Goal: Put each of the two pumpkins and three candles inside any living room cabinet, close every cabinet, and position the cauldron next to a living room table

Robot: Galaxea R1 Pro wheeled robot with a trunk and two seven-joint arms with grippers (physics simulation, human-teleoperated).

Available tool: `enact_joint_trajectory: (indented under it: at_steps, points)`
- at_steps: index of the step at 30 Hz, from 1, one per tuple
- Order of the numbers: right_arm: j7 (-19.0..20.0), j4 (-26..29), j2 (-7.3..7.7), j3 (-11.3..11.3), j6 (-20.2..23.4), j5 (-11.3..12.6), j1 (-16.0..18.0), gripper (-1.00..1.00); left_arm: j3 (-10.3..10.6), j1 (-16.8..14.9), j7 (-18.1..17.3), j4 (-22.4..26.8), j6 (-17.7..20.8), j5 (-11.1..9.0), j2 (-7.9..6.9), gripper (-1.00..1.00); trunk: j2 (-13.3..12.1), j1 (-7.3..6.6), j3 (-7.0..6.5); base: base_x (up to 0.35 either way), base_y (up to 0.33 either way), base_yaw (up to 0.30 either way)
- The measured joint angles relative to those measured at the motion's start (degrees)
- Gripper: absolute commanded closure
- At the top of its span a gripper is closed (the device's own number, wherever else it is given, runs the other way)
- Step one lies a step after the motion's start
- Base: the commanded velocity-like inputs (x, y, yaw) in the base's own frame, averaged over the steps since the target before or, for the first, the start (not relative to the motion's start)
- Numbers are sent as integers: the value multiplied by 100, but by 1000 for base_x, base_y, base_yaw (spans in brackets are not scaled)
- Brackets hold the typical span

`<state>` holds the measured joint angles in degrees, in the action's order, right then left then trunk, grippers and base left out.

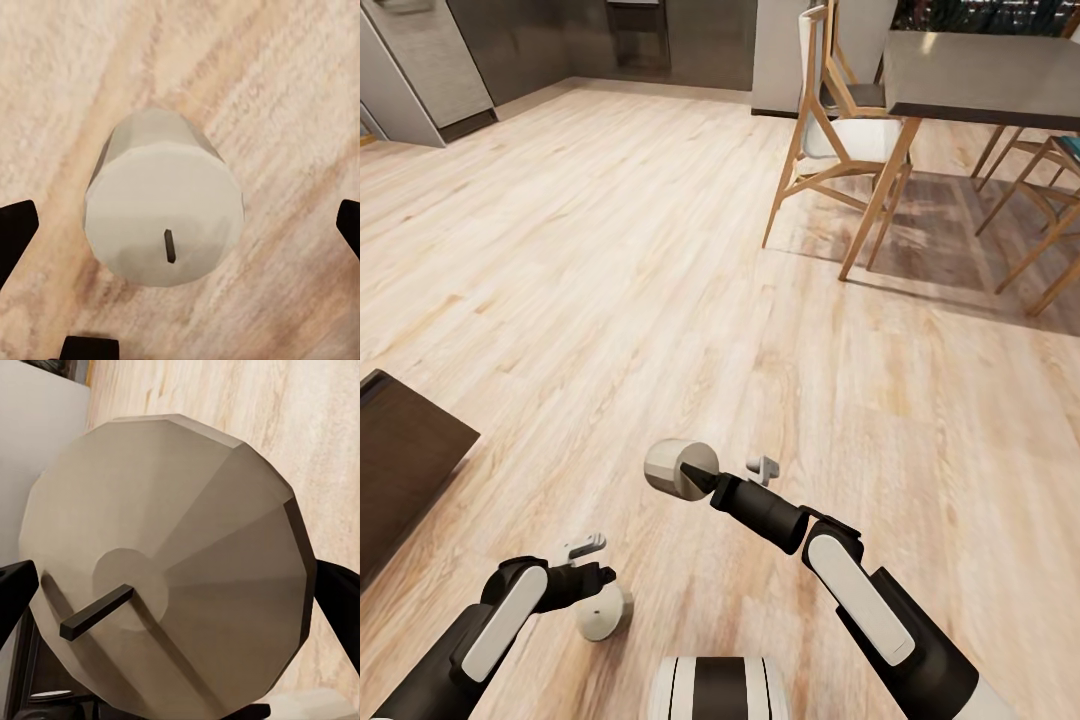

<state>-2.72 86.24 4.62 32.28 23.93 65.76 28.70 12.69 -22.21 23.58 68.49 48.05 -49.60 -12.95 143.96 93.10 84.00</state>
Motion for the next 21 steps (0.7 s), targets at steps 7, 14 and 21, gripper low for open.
enact_joint_trajectory:
  at_steps: [7, 14, 21]
  points:
    - [6, -1, 0, 0, 1, -8, 0, 100, 0, 0, 0, 8, -44, -5, 0, -100, 1, 3, 22, 1, 0, 0]
    - [13, -1, 0, 0, 1, -7, 0, 100, 0, 0, 0, 2, -110, -3, -2, -100, 10, 21, 177, 0, 0, 0]
    - [19, -1, 0, 0, 1, -6, 0, 100, 0, 0, 0, 1, -119, 0, 0, -100, 20, 39, 332, 0, 0, 0]
